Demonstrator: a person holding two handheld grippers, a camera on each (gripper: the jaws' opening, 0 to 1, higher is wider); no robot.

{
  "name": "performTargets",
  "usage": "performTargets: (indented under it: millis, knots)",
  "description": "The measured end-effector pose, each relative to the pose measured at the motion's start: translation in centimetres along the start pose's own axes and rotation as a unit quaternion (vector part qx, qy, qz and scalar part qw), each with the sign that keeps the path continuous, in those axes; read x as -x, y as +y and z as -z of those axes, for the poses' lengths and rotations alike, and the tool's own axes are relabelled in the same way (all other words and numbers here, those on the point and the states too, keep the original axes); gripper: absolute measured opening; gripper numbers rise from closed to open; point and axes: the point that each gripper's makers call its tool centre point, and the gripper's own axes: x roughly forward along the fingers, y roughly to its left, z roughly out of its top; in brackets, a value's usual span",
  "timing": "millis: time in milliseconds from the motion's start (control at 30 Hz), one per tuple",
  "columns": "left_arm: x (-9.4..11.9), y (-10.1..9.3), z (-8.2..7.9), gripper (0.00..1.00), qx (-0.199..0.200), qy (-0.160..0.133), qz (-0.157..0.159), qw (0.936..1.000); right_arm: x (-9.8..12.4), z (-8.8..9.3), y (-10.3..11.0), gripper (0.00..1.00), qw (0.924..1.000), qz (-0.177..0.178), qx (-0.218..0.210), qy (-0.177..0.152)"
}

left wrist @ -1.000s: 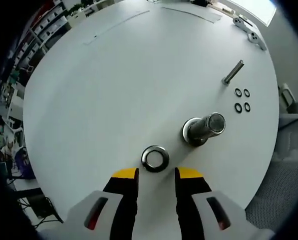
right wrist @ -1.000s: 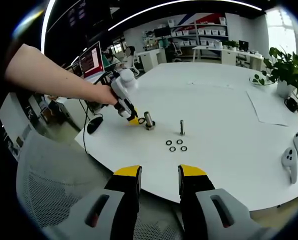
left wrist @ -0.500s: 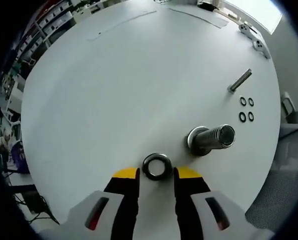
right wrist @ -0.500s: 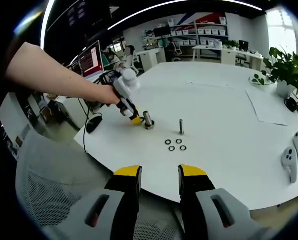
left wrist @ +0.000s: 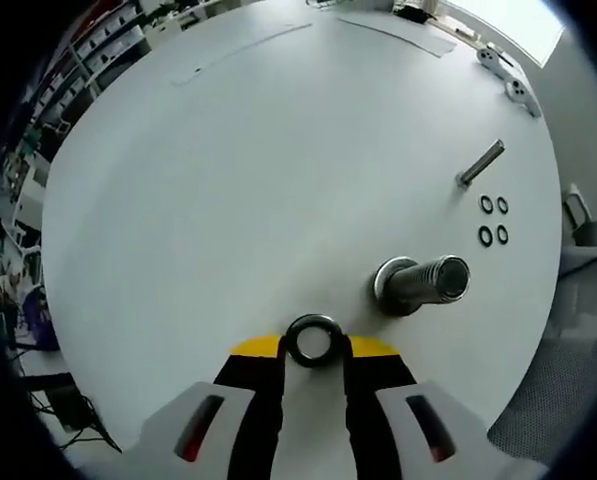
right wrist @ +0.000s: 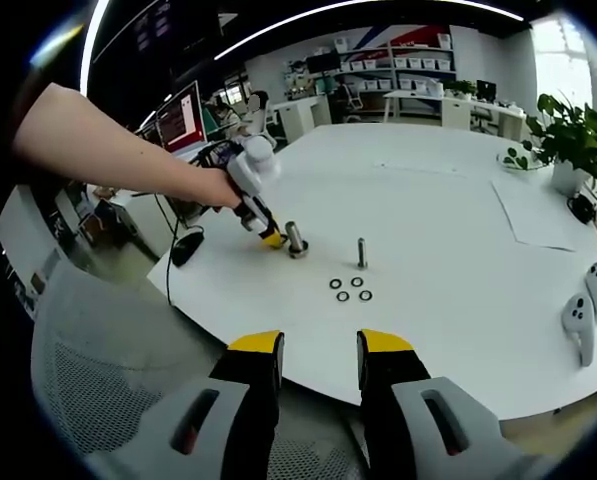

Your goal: Place the washer onto the threaded stud by aligning its center hole with the stud, sliding it down to the base, and recovering from edge contact or off-axis alignment until the washer reaches the visible bottom stop.

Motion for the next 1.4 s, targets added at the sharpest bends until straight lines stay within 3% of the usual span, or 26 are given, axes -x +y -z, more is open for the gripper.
performTargets:
  millis: [267,333,567,967,1167,1400]
  knots:
    - [0.2,-1.0,1.1,0.21,-0.031,0.038,0.009,0.9988,0.0,0.0,0.1,0.32,1.0000,-0.001,0.001,0.000]
    - [0.2,-1.0,1.1,0.21,-0.053,0.039,0.010,0.9978,0.0,0.0,0.1,0.32,1.0000,-0.001,0.001,-0.001]
    - [0.1,-0.9,1.2,0.23,-0.052,0.039,0.015,0.9977,0.0,0.0,0.1,0.32,1.0000,0.000,0.002,-0.001]
    - [-0.5,-0.2,1.1,0.26,-0.101,0.059,0.021,0.9930,0.1,-0.1,0.0,0.32,1.0000,0.001,0.002,-0.002]
    - [-0.6,-0.1,1.0,0.24,-0.095,0.068,0.017,0.9930,0.1,0.0,0.1,0.32,1.0000,0.001,0.006,-0.001]
    - [-0.5,-0.1,1.1,0.20,-0.087,0.060,0.017,0.9942,0.1,-0.1,0.0,0.32,1.0000,0.002,0.002,-0.005]
